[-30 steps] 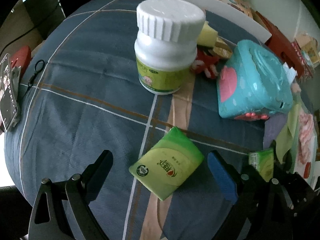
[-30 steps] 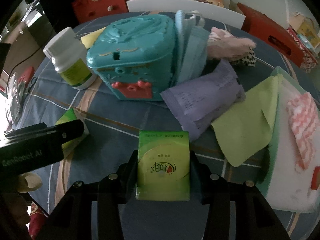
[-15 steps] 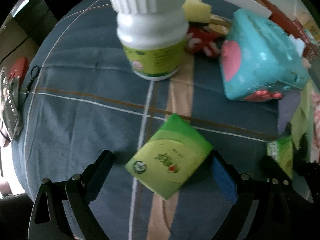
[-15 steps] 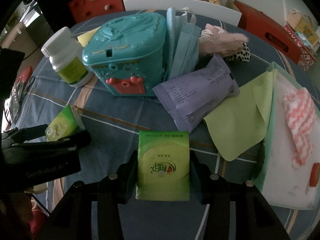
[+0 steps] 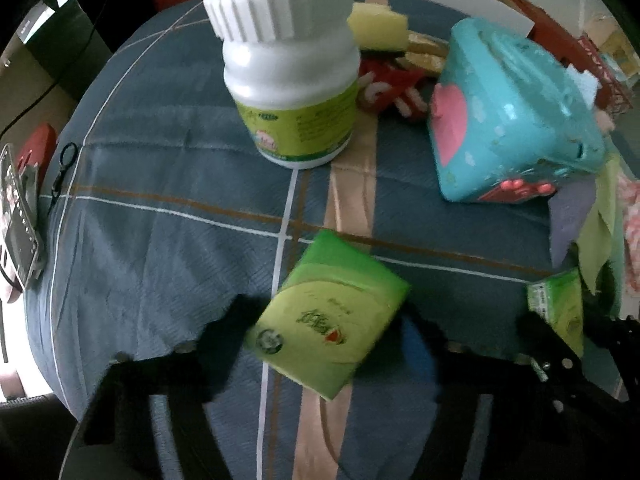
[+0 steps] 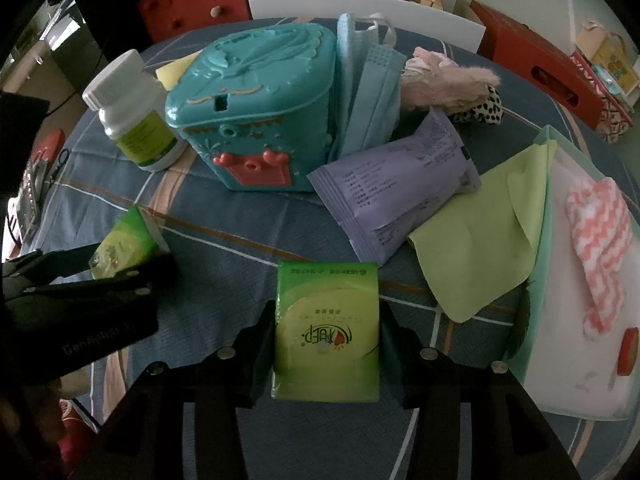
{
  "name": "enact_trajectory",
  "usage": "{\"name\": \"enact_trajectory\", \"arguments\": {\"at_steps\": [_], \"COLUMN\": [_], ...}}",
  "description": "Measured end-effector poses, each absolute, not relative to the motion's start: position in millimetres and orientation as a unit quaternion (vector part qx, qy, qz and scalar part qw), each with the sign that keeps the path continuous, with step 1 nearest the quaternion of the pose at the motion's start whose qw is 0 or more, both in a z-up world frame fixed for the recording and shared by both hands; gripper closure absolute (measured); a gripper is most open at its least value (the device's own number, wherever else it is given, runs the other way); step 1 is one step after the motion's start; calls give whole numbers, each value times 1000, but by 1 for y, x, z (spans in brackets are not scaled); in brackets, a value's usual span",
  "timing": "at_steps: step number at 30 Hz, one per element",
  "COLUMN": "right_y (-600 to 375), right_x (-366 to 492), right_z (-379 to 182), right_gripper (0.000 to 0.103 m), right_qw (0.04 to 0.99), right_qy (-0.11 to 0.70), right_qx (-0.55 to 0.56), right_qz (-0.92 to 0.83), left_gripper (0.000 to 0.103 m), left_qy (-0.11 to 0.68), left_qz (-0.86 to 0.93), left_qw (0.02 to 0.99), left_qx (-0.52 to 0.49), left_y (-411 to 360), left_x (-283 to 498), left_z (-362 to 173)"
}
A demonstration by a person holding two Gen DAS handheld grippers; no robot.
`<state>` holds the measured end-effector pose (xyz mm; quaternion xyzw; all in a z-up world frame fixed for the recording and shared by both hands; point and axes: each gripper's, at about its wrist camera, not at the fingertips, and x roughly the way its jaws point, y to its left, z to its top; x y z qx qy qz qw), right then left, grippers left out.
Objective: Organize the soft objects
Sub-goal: 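Carry the green tissue pack with the right gripper into the tray and release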
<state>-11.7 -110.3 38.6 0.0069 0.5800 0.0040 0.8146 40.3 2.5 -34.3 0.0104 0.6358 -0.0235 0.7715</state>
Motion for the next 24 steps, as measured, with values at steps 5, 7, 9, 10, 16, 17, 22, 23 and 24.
{"name": "enact_trajectory", "arguments": {"at_steps": [5,7,9,10,16,17,22,23,24], "right_y": [-109,-108,-108,-108,-107,-108,-112,-114,-116], "right_x": [-11,-11,-11,-12,-16,-17,-24,-25,-27], "right_z": [38,38,39,39,49,51,68,72,76], "right_gripper": [53,53,53,53,53,53,53,53,53], "right_qw": [815,815,815,816,824,825,838,841,843], "right_qy": [580,580,579,578,567,564,546,541,537], "right_qx": [5,4,3,4,2,3,11,14,17], "right_qz": [5,6,6,7,7,7,5,4,3], "left_gripper": [37,37,37,37,37,37,37,37,37], "left_qy": [633,632,633,632,621,619,600,594,589], "left_qz": [-22,-21,-22,-22,-22,-22,-30,-34,-38], "left_qw": [774,774,774,775,783,785,799,803,807], "left_qx": [-4,-3,-3,-5,-17,-19,-28,-31,-32], "left_y": [6,5,8,8,33,35,40,40,40], "left_x": [40,40,40,40,40,39,33,32,31], "left_z": [-22,-18,-16,-14,-17,-15,10,18,24]}}
